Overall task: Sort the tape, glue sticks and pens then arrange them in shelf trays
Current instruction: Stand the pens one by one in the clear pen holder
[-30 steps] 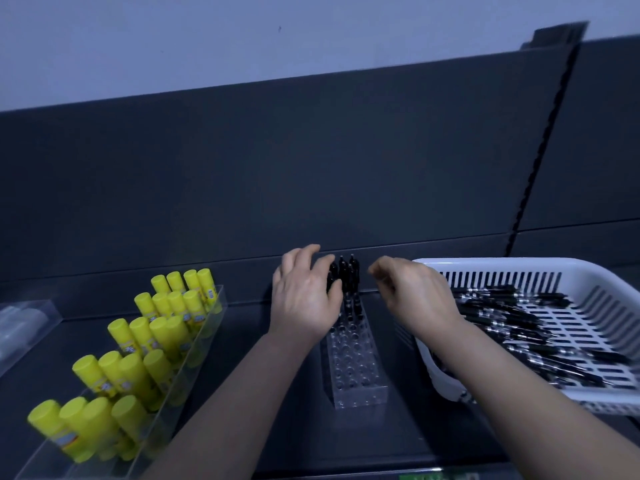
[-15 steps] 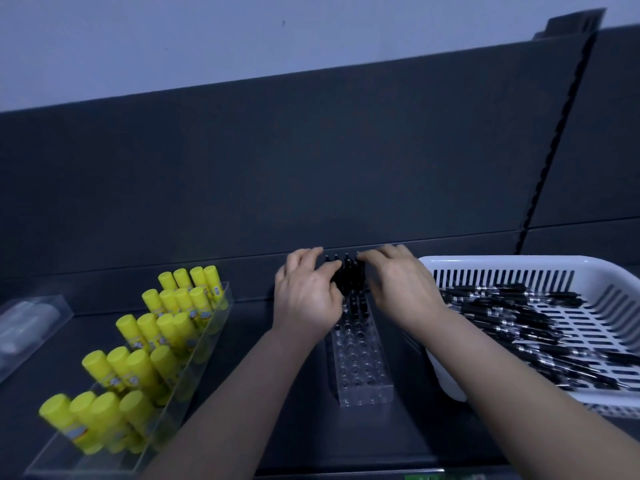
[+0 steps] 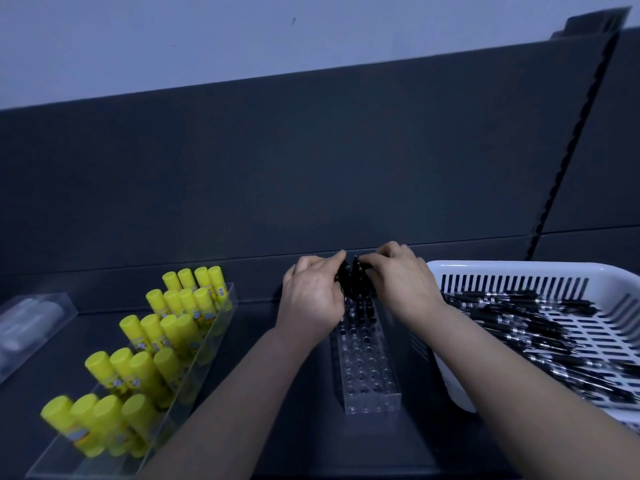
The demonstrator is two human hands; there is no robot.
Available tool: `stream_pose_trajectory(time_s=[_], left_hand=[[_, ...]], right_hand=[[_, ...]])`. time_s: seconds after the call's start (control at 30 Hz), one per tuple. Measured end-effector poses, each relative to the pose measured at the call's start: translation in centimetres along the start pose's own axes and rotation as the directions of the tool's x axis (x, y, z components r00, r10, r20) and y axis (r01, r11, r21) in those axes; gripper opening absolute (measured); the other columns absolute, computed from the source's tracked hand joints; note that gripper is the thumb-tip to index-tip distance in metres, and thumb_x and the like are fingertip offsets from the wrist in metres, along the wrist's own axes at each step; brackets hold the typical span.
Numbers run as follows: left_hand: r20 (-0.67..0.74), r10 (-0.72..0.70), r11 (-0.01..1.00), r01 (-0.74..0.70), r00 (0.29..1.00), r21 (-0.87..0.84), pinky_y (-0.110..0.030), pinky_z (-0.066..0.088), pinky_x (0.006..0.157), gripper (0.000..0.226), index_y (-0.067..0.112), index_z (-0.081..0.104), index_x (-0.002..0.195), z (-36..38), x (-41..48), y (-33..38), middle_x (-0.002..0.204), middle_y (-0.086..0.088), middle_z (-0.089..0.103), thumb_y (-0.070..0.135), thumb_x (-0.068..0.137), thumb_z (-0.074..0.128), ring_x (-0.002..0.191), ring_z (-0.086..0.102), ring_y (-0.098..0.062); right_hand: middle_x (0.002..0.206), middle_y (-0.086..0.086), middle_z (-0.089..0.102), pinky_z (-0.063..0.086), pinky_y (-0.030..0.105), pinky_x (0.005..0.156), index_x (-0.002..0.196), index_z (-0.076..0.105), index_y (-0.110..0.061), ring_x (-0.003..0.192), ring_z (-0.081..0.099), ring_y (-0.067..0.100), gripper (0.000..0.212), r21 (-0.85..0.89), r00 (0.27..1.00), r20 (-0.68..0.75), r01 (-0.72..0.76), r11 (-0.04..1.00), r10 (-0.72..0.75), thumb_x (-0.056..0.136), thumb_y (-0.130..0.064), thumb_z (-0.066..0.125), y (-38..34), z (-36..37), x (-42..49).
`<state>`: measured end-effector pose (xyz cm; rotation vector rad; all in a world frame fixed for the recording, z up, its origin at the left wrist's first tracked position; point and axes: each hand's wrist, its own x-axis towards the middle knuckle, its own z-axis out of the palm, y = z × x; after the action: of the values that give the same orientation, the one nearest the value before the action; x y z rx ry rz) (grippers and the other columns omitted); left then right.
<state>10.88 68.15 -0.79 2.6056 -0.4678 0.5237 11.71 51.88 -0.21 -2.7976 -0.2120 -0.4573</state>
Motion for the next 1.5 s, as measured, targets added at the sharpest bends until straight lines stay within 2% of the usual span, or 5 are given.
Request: stream_pose_trajectory(time_s=[0.17,0.37,0.63,1.23,1.5], left_hand=[[-0.018,-0.010,0.998,0.008,1.000,-0.068,-0.043,0.037,0.104,0.056,0.018,0.043,0.142,0.1,0.3,-0.4,0.123,0.001,0.059,0.013,0.087,0.052,0.124,0.041,-0.017],[-0.095,0.015,0.997,-0.022,0.995,-0.074,-0.045,0.044,0.095,0.051,0.015,0.054,0.132,0.4,0.5,-0.8,0.123,0.004,0.061,0.007,0.082,0.047,0.119,0.044,-0.017],[0.050,0.038,0.999,-0.040,0.998,0.025,-0.042,0.029,0.106,0.056,0.031,0.054,0.132,0.2,1.4,0.7,0.135,0.006,0.043,0.022,0.081,0.034,0.126,0.028,-0.015],[-0.020,0.096,0.984,-0.092,0.995,0.155,-0.043,0.022,0.111,0.047,0.026,0.067,0.115,0.5,1.3,0.9,0.133,0.000,0.049,0.024,0.080,0.035,0.127,0.033,-0.019],[0.022,0.019,0.999,-0.020,1.000,0.050,-0.041,0.027,0.108,0.036,0.030,0.063,0.119,0.6,1.5,0.9,0.139,0.004,0.043,0.017,0.090,0.046,0.130,0.026,-0.015]], right_hand=[[0.111,0.001,0.058,0.040,0.035,0.083,0.126,0.058,-0.031,0.110,0.049,0.023,0.034,-0.019,0.998,-0.049,-0.043,0.999,0.042,0.095,-0.023,0.047,0.5,0.1,-0.2],[0.101,-0.004,0.062,0.045,0.035,0.081,0.113,0.065,-0.025,0.101,0.054,0.020,0.033,0.122,0.987,-0.148,0.086,0.989,-0.067,0.081,-0.019,0.057,-0.4,0.3,-1.0],[0.084,-0.014,0.049,0.031,0.030,0.071,0.099,0.047,-0.025,0.093,0.055,0.018,0.032,0.111,0.995,-0.086,0.055,0.992,-0.046,0.078,-0.034,0.070,-0.5,0.5,-0.9],[0.099,-0.006,0.066,0.031,0.029,0.065,0.104,0.052,-0.022,0.090,0.061,0.023,0.017,0.150,0.989,-0.134,-0.047,0.988,0.067,0.089,-0.024,0.060,1.7,0.2,-0.5],[0.105,-0.006,0.066,0.035,0.030,0.066,0.111,0.055,-0.026,0.094,0.062,0.024,0.020,0.140,0.991,-0.130,-0.002,0.990,0.020,0.090,-0.024,0.058,1.5,0.2,-0.4]])
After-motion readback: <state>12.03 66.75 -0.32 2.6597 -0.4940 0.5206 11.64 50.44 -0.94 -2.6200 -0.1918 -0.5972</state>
